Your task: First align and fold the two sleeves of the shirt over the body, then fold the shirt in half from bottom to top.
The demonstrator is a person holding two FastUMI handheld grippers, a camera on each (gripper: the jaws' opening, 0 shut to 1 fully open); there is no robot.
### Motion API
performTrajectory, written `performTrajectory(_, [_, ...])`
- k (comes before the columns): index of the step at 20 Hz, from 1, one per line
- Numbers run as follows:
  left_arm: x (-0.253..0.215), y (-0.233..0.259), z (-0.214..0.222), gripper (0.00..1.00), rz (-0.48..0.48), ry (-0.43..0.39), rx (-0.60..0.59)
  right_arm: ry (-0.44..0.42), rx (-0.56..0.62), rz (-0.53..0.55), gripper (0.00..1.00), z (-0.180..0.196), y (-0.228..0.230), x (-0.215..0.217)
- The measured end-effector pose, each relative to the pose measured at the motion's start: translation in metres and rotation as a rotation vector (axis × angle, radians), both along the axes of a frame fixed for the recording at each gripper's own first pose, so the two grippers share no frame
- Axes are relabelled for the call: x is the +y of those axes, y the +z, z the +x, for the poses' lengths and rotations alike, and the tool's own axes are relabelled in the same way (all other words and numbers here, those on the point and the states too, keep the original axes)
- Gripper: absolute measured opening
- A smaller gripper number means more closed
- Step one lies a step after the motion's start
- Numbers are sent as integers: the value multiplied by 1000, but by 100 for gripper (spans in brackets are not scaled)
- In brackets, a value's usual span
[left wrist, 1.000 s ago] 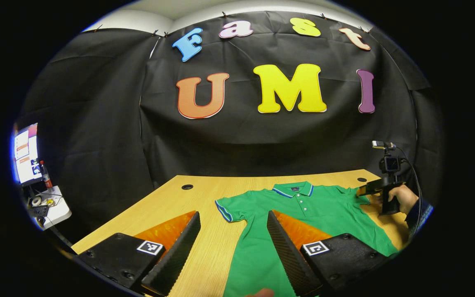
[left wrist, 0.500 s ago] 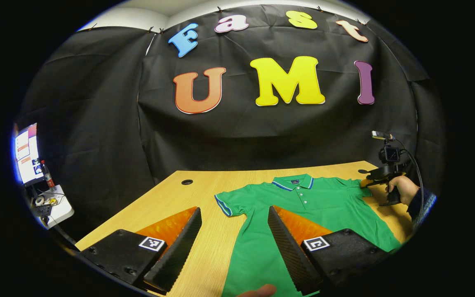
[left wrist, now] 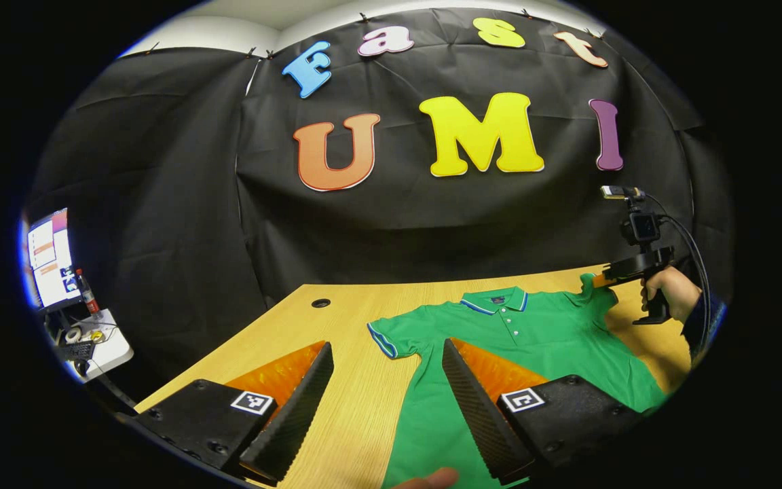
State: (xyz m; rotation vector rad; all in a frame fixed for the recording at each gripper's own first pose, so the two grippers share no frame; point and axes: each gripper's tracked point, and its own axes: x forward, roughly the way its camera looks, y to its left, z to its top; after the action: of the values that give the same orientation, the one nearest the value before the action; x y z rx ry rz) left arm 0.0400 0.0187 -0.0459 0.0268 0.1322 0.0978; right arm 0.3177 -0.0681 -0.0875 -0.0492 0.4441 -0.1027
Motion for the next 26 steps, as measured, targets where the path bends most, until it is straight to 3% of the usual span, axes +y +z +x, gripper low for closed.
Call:
performTrajectory(7, [-1, 1, 1, 100, 3, 5, -3, 85, 48, 55, 2, 5, -16, 80])
performTrajectory(10, [-4, 1, 1, 100, 3, 2, -2, 146, 17, 107, 18, 1, -8, 98])
performTrajectory(12, [-9, 0, 2, 100, -4, -8, 2, 163, -9, 108, 31, -6, 1, 100])
performTrajectory(15, [-12, -3, 3, 100, -5, -7, 8, 189, -66, 96, 98, -31, 23, 99])
performTrajectory(23, [-25, -3, 8, 100, 3, -17, 4, 211, -237, 50, 95, -129, 69, 73])
performTrajectory(26, [-14, -1, 8, 100, 4, 36, 4, 231, -298, 30, 96, -177, 75, 63])
